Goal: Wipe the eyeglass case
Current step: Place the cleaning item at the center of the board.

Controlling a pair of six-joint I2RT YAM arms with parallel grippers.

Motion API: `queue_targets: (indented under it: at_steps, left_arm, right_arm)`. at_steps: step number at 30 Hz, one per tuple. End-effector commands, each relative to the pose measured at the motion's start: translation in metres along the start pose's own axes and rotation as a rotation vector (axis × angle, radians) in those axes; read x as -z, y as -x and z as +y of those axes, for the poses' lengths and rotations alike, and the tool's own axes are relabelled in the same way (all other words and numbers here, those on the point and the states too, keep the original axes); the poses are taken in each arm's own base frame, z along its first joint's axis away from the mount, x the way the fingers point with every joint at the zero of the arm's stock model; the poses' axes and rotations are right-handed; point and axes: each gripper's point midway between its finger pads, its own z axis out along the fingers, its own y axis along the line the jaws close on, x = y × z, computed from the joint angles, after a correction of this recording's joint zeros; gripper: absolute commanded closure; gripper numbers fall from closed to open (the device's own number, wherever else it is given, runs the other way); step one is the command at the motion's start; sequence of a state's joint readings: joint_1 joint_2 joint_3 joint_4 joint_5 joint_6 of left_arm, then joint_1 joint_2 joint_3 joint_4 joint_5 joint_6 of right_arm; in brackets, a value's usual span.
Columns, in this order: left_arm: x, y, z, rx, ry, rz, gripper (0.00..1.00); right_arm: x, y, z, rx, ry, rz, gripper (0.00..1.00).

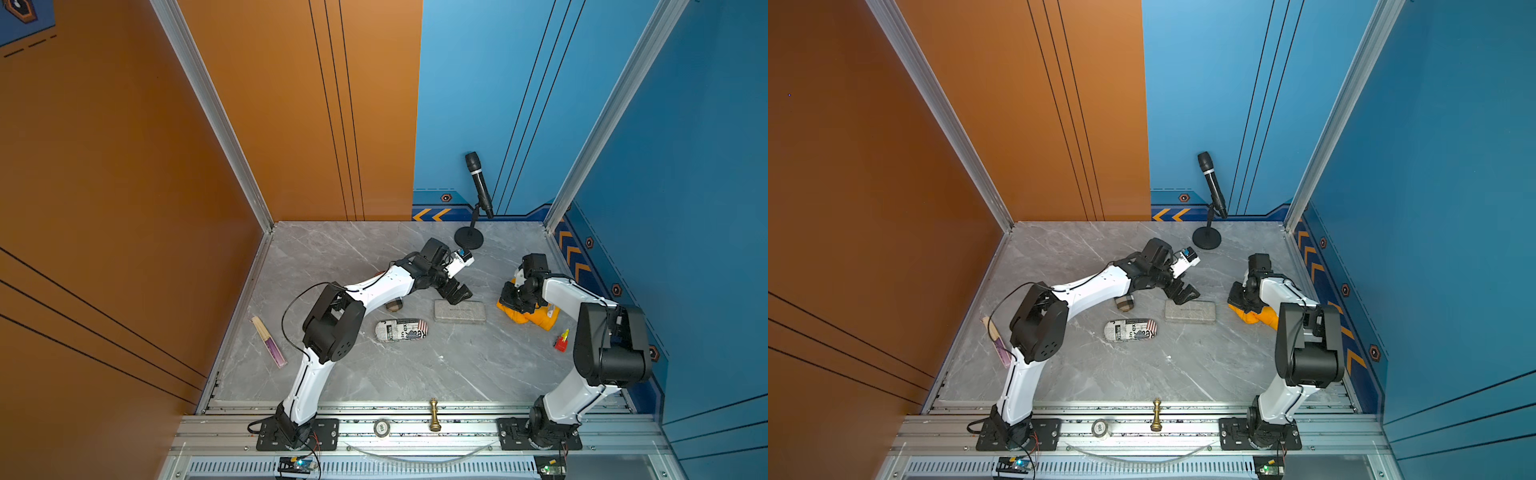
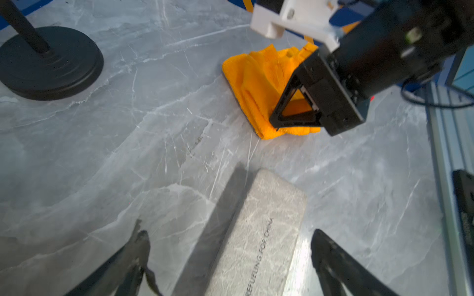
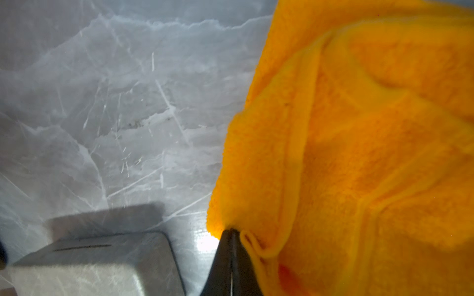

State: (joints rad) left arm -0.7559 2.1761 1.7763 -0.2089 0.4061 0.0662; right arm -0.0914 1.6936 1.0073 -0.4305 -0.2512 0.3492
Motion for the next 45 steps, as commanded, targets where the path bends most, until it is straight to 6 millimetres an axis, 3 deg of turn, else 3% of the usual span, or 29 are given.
queue_targets:
  at_steps: [1, 5, 9, 13, 17, 22, 30, 38, 43, 45]
  left_arm:
    - [-0.013, 0.016, -0.01, 0.164, -0.003, -0.012, 0.02]
    - [-0.03, 0.023, -0.023, 0.271, -0.053, -0.035, 0.02]
    - [-0.039, 0.023, -0.023, 0.211, 0.016, -0.054, 0.01]
    - [-0.052, 0.01, -0.036, 0.115, 0.017, -0.036, 0.23]
    - [-0.072, 0.008, -0.06, 0.033, -0.051, -0.095, 0.31]
    - [-0.094, 0.003, -0.063, -0.01, -0.033, -0.101, 0.36]
    - [-0.11, 0.013, -0.079, 0.011, -0.153, -0.146, 0.37]
    - [-0.114, 0.024, -0.078, 0.049, -0.149, -0.21, 0.37]
    - [-0.12, 0.024, -0.085, 0.078, -0.191, -0.214, 0.58]
    - [-0.121, 0.024, -0.088, 0.076, -0.197, -0.215, 0.61]
  right_arm:
    - [-0.003, 0.007, 0.015, -0.066, 0.124, -0.012, 0.94]
    - [0.003, 0.007, 0.032, -0.121, 0.25, 0.0, 0.93]
    - [0.02, 0.01, 0.046, -0.194, 0.387, -0.005, 0.9]
    - [0.038, 0.013, 0.045, -0.218, 0.417, -0.012, 0.87]
    - [0.05, 0.014, 0.04, -0.236, 0.423, -0.019, 0.82]
    - [0.062, 0.009, 0.043, -0.252, 0.458, 0.0, 0.76]
    - [0.069, 0.004, 0.043, -0.268, 0.485, 0.02, 0.74]
    - [0.065, 0.0, 0.045, -0.296, 0.527, 0.033, 0.74]
    - [0.064, 0.001, 0.048, -0.324, 0.569, 0.032, 0.74]
    - [0.066, 0.003, 0.048, -0.322, 0.573, 0.027, 0.74]
